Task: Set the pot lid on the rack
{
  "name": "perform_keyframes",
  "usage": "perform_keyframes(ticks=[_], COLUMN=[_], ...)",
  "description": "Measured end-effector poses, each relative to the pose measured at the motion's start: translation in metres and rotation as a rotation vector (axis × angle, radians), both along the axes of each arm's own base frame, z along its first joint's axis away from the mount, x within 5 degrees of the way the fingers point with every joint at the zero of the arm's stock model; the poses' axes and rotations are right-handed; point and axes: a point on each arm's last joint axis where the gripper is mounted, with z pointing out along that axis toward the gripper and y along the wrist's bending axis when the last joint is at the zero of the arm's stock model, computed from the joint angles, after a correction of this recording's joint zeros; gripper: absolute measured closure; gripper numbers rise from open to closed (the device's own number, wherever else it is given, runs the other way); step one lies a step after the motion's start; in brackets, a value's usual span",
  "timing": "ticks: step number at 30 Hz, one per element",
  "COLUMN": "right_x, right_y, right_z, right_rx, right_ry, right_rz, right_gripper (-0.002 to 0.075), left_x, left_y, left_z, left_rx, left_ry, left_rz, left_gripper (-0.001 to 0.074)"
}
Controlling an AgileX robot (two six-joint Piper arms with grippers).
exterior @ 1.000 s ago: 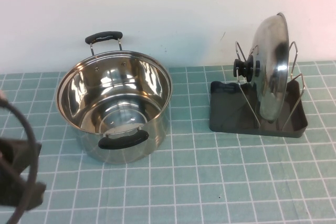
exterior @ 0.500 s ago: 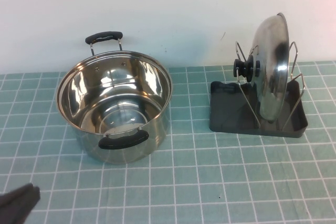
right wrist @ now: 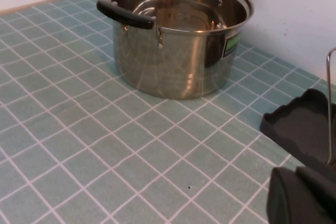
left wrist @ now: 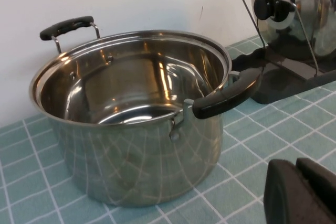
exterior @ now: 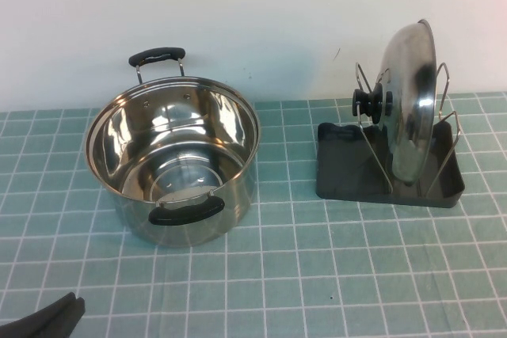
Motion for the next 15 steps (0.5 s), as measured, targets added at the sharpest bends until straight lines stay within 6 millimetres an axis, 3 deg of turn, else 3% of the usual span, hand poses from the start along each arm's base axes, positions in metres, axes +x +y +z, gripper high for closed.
perform_keyframes(ticks=[15], right_x=[0.0001], right_y=[0.0000], right_z=[0.0004], right_rx=[0.005], right_ry=[-0.002], right_rz=[-0.002], right_gripper=[0.0726], left_x=[0.0000], left_y=[0.0000], left_z=[0.0000], left_rx=[0.001], left_ry=[-0.001], left_rz=[0.000], left_gripper=[0.0736])
